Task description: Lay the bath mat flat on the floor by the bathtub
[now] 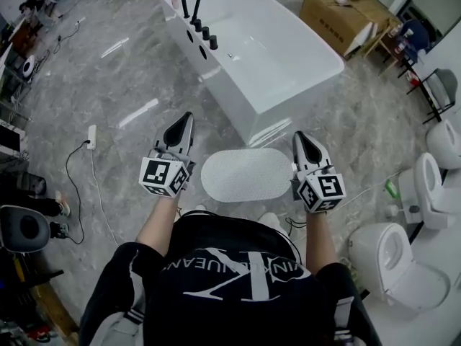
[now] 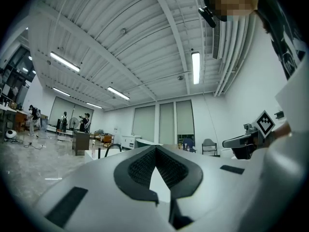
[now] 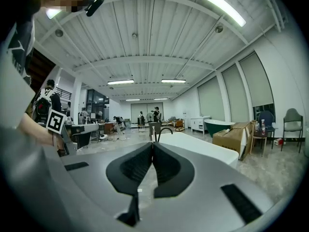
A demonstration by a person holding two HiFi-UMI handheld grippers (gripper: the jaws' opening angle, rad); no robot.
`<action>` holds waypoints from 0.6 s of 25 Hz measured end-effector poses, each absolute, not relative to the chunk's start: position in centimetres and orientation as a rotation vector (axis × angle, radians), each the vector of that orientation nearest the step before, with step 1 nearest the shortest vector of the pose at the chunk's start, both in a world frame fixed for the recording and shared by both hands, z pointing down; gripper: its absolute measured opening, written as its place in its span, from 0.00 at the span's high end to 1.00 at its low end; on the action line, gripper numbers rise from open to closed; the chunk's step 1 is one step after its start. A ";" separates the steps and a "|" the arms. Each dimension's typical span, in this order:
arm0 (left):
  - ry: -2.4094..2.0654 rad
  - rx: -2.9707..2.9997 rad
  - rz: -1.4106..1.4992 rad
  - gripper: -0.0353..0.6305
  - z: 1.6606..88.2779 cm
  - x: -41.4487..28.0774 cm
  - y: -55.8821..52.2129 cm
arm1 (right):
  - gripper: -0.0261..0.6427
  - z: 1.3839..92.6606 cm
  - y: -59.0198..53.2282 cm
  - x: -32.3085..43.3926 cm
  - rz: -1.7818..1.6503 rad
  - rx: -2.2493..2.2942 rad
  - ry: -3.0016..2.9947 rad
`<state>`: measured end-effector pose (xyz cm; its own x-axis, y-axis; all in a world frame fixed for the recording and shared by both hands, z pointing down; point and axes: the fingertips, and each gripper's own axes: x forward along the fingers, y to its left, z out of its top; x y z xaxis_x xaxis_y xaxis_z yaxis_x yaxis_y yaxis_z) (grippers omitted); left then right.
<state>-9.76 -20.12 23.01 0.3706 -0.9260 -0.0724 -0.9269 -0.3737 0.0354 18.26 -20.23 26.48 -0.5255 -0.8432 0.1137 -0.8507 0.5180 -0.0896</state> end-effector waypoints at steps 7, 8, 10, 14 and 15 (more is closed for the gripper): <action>1.763 -2.600 0.057 0.93 23.8 -10.0 -20.3 | 0.92 28.1 -19.8 19.9 0.289 1.543 -2.645; 1.761 -2.599 0.045 0.93 23.8 -10.1 -20.2 | 0.92 28.3 -19.7 19.9 0.292 1.547 -2.635; 1.760 -2.598 0.030 0.93 23.8 -10.4 -20.2 | 0.92 28.6 -19.6 20.0 0.280 1.550 -2.615; 1.784 -2.594 0.018 0.93 24.3 -11.2 -20.3 | 0.92 29.0 -19.7 19.9 0.268 1.556 -2.598; 1.788 -2.591 0.014 0.93 24.4 -11.4 -20.3 | 0.92 29.1 -19.8 19.8 0.271 1.559 -2.597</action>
<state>-11.36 -20.29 24.43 0.3549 -0.9349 -0.0038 -0.9348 -0.3550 0.0105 19.78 -19.84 29.05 -0.4707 -0.8644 0.1770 -0.8823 0.4599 -0.1005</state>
